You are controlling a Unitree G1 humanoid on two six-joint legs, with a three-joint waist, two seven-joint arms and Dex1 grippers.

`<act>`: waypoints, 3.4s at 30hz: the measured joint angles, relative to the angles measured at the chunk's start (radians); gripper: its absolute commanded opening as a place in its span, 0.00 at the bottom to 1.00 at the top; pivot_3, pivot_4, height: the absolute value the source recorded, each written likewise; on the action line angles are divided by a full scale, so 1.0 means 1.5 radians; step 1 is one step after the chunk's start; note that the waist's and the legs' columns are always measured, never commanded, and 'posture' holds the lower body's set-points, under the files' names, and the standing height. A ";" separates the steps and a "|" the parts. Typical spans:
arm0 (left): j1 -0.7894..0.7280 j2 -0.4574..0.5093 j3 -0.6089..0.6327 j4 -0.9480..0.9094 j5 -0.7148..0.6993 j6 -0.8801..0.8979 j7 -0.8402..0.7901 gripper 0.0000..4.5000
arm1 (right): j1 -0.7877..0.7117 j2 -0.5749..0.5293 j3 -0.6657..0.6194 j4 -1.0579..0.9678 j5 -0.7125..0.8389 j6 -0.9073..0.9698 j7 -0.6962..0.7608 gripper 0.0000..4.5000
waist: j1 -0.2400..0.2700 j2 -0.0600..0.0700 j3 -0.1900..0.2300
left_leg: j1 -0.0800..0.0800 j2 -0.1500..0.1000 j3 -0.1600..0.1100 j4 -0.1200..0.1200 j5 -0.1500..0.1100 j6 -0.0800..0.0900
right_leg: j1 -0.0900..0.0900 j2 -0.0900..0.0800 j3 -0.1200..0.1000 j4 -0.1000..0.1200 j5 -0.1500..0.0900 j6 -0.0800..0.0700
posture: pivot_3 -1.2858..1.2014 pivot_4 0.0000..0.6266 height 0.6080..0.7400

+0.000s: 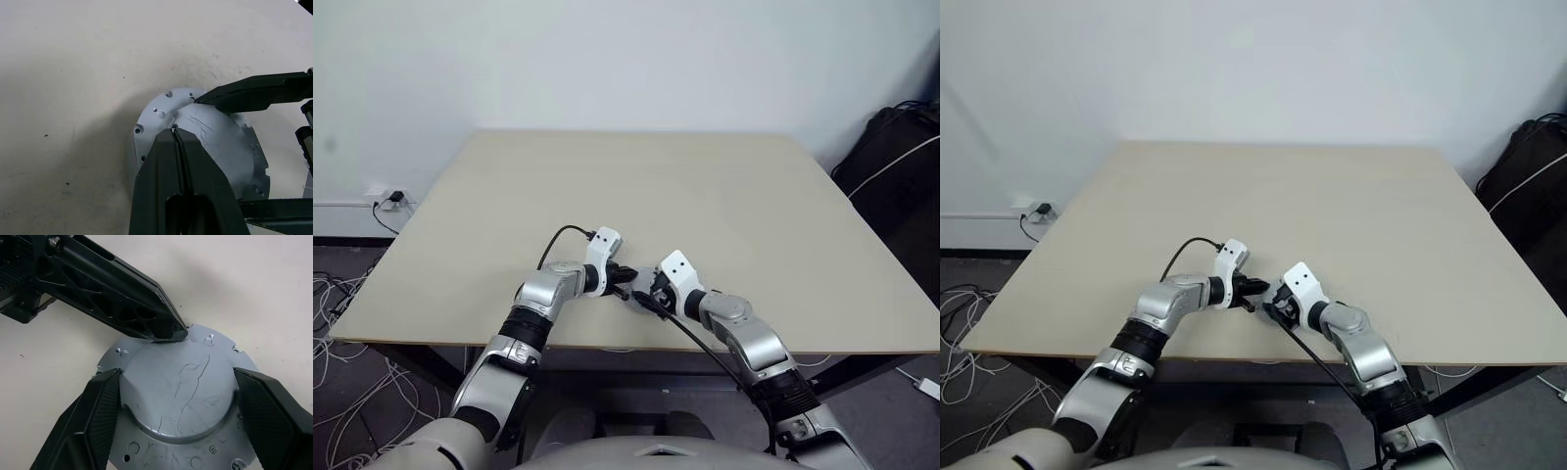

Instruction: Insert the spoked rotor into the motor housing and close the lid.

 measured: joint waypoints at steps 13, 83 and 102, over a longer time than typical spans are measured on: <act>0.004 -0.018 -0.018 -0.002 -0.001 -0.002 -0.022 0.00 | 0.000 0.000 0.002 -0.001 0.000 0.000 -0.002 0.73 | -0.001 0.000 0.000 | 0.000 0.000 0.000 0.000 0.000 0.000 | 0.000 0.000 0.000 0.000 0.000 0.000 | 0.52 0.00 1.00; 0.029 0.003 -0.013 -0.034 0.008 -0.014 -0.033 0.00 | 0.073 0.244 -0.424 -0.095 0.462 0.382 -0.321 0.99 | -0.018 -0.001 0.002 | 0.000 0.000 0.000 -0.007 0.000 0.000 | -0.002 0.000 0.001 -0.002 -0.001 -0.001 | 0.52 0.00 1.00; 0.061 0.023 0.001 -0.078 -0.005 -0.001 -0.024 0.00 | 0.070 0.245 -0.423 -0.026 0.605 0.415 -0.332 0.99 | -0.027 -0.001 0.001 | 0.002 0.000 0.000 -0.011 0.000 0.000 | -0.002 0.000 0.001 -0.002 -0.001 -0.001 | 0.52 0.00 1.00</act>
